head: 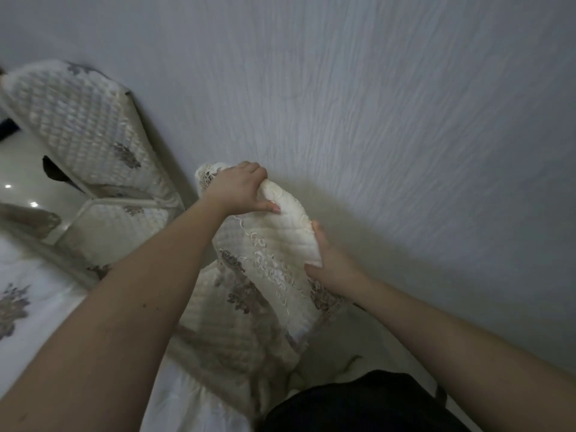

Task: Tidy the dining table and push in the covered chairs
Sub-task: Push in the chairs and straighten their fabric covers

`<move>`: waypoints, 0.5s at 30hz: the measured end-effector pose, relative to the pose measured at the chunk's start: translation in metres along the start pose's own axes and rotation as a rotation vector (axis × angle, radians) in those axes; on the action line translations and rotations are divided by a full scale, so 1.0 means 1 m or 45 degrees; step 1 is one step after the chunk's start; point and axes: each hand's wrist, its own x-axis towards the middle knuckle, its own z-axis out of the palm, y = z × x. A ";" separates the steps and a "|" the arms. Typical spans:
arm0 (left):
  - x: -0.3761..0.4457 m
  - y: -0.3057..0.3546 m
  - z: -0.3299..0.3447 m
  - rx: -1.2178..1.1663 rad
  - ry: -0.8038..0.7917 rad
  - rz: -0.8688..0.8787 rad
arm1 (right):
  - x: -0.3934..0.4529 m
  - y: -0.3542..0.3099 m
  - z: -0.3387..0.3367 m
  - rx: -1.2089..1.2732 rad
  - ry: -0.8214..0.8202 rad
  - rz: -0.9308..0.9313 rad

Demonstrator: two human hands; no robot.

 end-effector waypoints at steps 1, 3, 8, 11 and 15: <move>-0.006 -0.007 0.000 0.000 0.001 -0.029 | 0.004 -0.005 0.002 0.007 -0.028 -0.027; -0.017 -0.019 -0.001 0.009 0.005 -0.084 | 0.013 -0.014 0.003 -0.002 -0.071 -0.064; -0.042 -0.049 0.007 0.010 0.010 -0.291 | 0.048 -0.028 0.014 -0.080 -0.130 -0.150; -0.057 -0.063 0.007 -0.003 -0.023 -0.397 | 0.069 -0.037 0.020 -0.207 -0.202 -0.210; -0.068 -0.084 0.007 -0.055 -0.074 -0.526 | 0.092 -0.051 0.024 -0.319 -0.242 -0.308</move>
